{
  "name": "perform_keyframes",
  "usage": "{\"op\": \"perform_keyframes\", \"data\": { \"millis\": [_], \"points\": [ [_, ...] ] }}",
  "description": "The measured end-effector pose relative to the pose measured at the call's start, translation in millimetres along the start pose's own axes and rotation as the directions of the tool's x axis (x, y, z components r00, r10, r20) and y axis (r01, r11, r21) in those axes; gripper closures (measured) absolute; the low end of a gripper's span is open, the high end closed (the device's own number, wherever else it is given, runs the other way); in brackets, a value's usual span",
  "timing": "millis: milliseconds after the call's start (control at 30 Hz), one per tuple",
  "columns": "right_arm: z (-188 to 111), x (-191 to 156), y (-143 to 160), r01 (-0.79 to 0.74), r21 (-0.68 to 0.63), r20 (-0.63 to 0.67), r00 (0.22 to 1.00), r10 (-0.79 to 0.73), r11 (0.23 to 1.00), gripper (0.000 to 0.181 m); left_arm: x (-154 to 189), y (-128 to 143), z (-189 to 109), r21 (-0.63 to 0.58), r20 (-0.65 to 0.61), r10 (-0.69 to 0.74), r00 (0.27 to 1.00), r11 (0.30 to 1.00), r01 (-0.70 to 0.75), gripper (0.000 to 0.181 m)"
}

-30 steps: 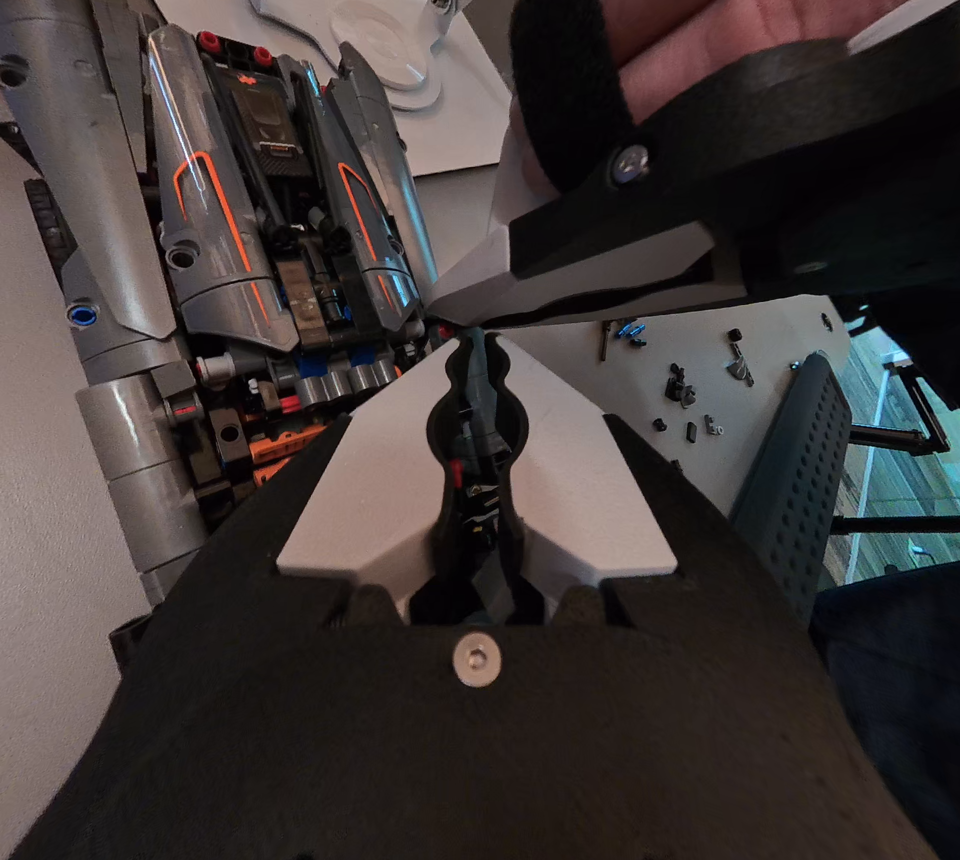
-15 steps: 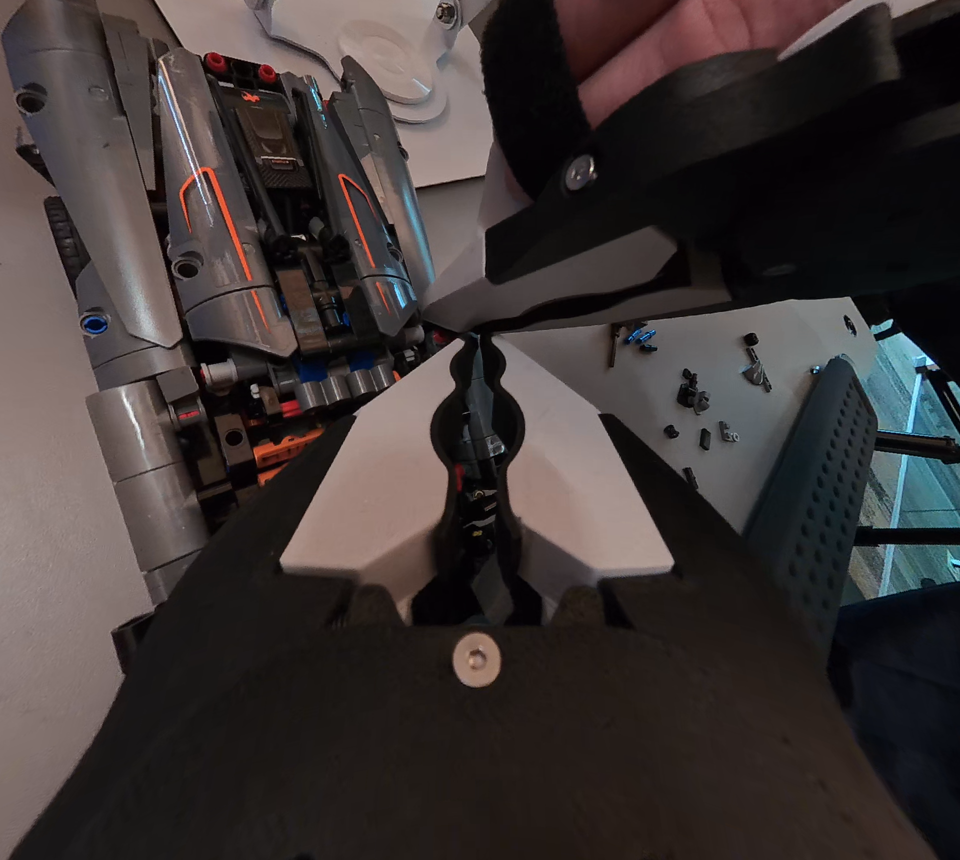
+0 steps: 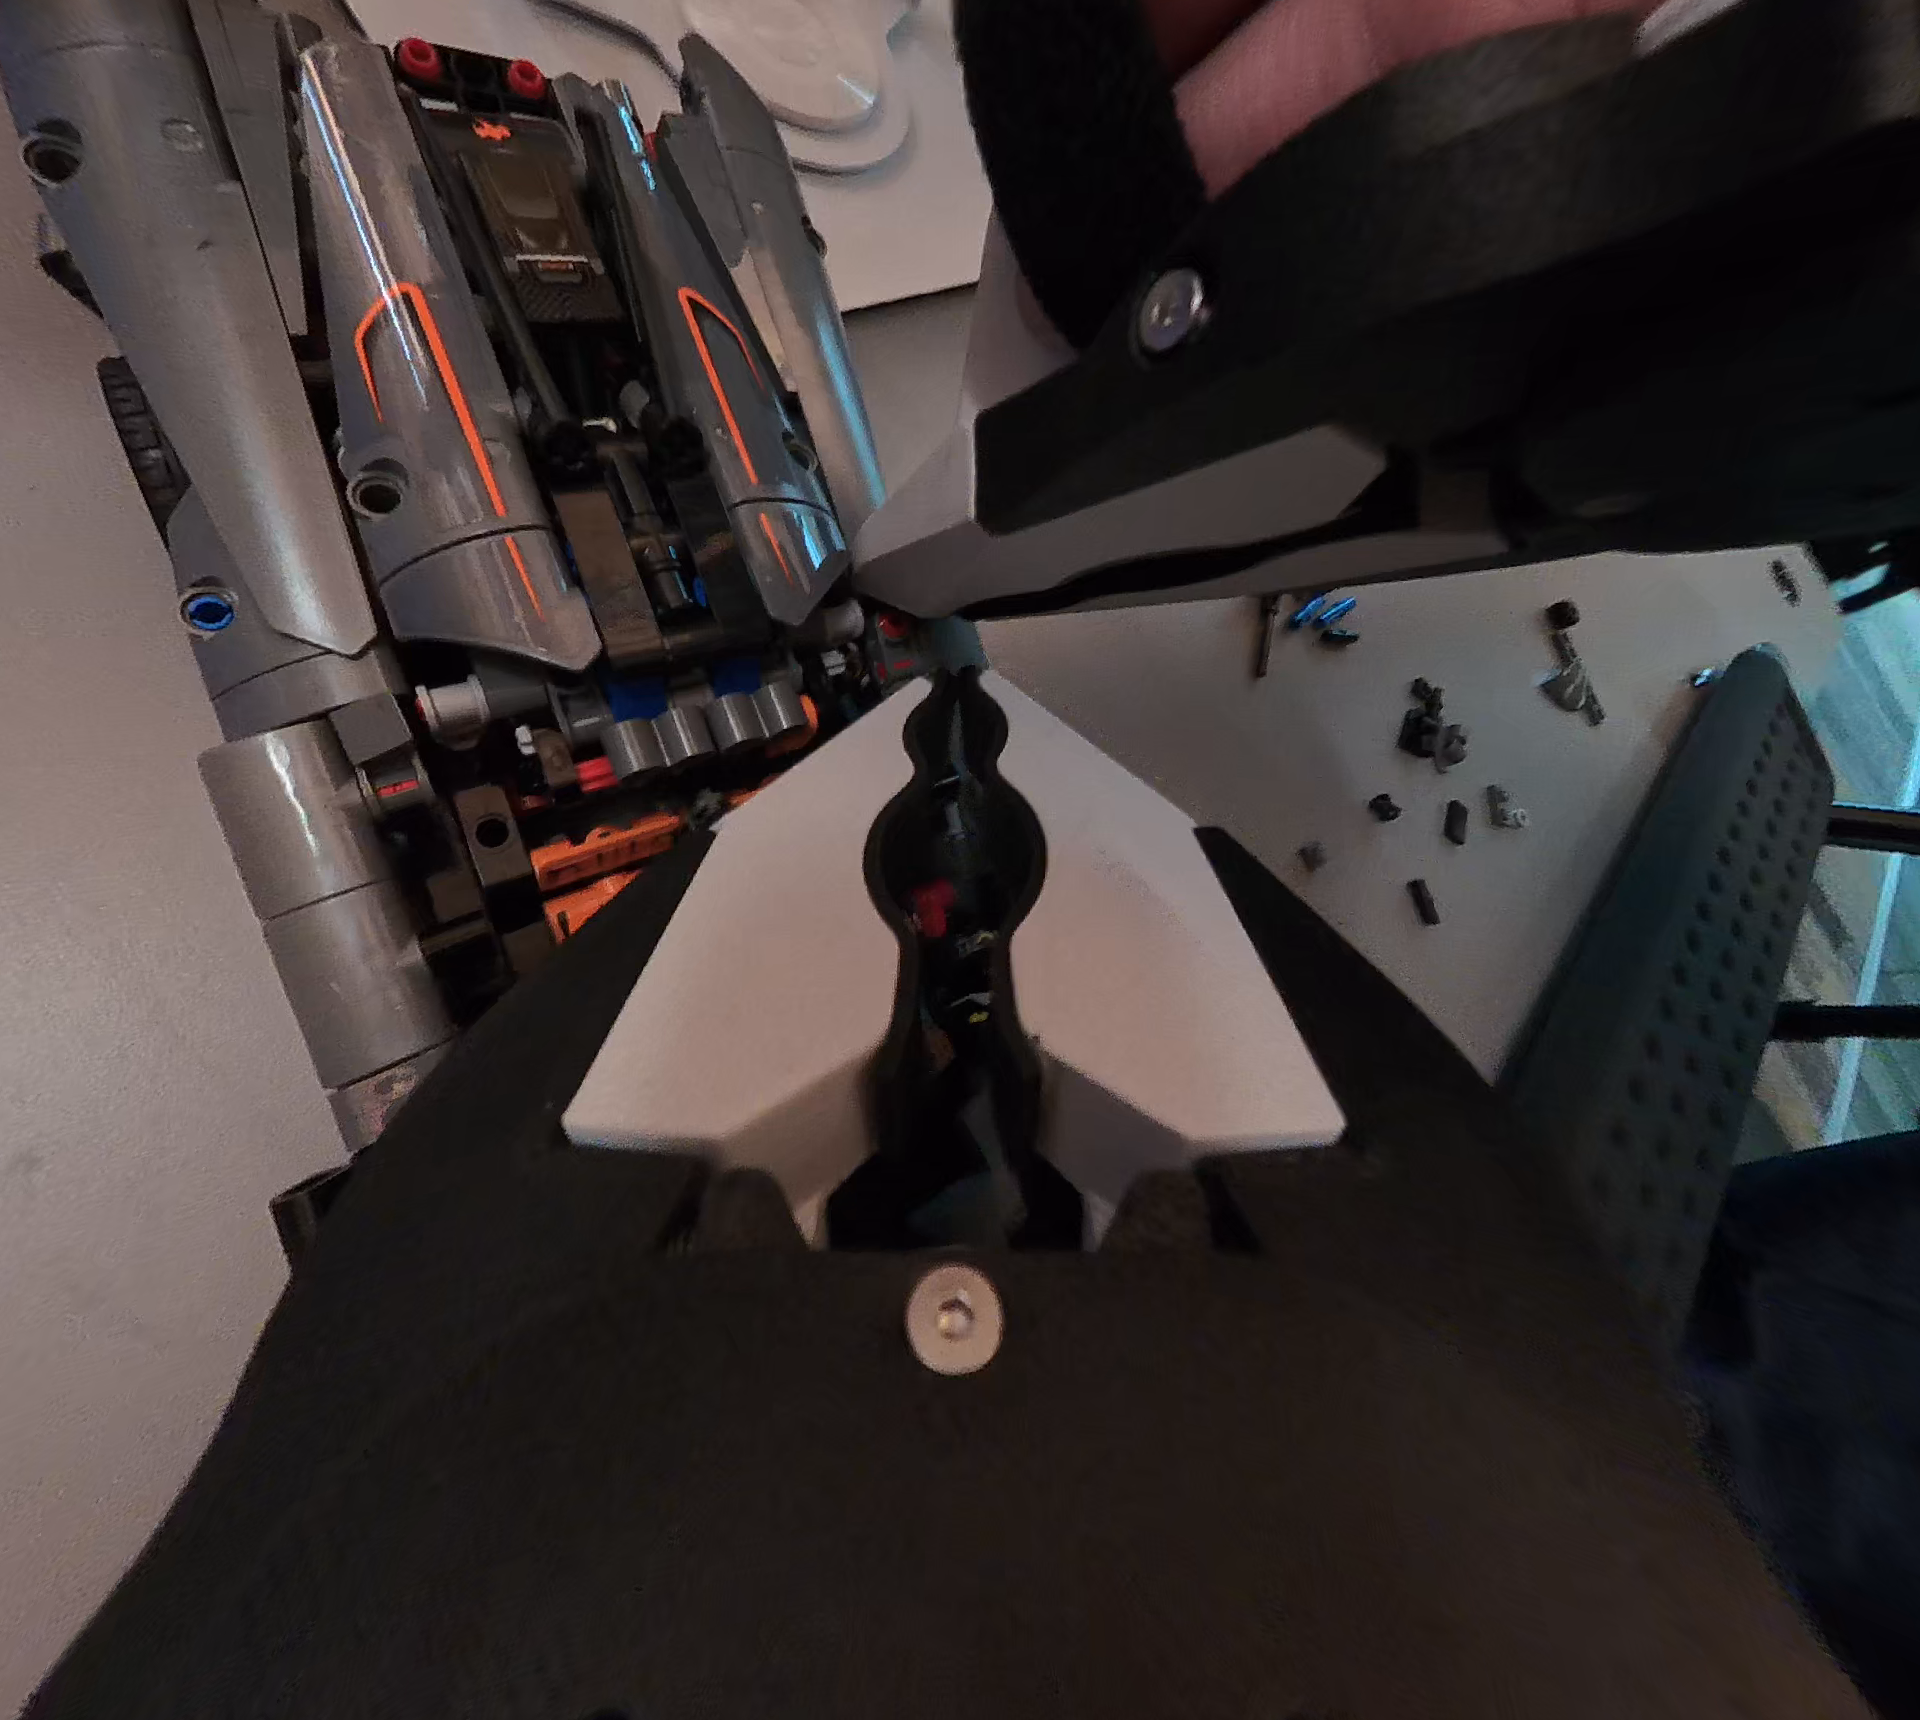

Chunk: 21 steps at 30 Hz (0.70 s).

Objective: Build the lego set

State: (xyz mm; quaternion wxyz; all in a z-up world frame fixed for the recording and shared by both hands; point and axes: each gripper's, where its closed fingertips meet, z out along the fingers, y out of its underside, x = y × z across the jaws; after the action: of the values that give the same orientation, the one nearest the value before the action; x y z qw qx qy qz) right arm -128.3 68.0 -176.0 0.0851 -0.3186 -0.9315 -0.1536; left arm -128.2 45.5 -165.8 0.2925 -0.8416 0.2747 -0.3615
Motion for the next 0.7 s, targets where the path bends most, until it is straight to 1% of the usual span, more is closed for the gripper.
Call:
{"op": "perform_keyframes", "data": {
  "millis": [67,167,400,700],
  "points": [
    [-0.9,0.4,-0.2,0.001,0.003,-0.001,1.000,-0.001,1.000,0.175,-1.0,4.6,2.8,-0.034,0.020,0.027,0.999,0.999,-0.026,0.181],
    [-0.4,0.5,-0.5,0.003,-0.002,0.004,1.000,-0.003,1.000,0.175,-2.9,5.7,4.1,-0.043,0.039,0.044,0.998,0.998,-0.042,0.181],
    [1.1,0.3,-0.6,0.025,-0.030,0.014,1.000,-0.025,0.999,0.175,-3.1,6.3,5.5,-0.048,0.047,0.056,0.997,0.997,-0.053,0.181],
    [0.9,-0.1,-0.4,0.016,-0.042,0.029,0.999,-0.015,0.999,0.175,-2.4,6.5,4.8,-0.044,0.041,0.055,0.998,0.998,-0.054,0.181]
  ]
}}
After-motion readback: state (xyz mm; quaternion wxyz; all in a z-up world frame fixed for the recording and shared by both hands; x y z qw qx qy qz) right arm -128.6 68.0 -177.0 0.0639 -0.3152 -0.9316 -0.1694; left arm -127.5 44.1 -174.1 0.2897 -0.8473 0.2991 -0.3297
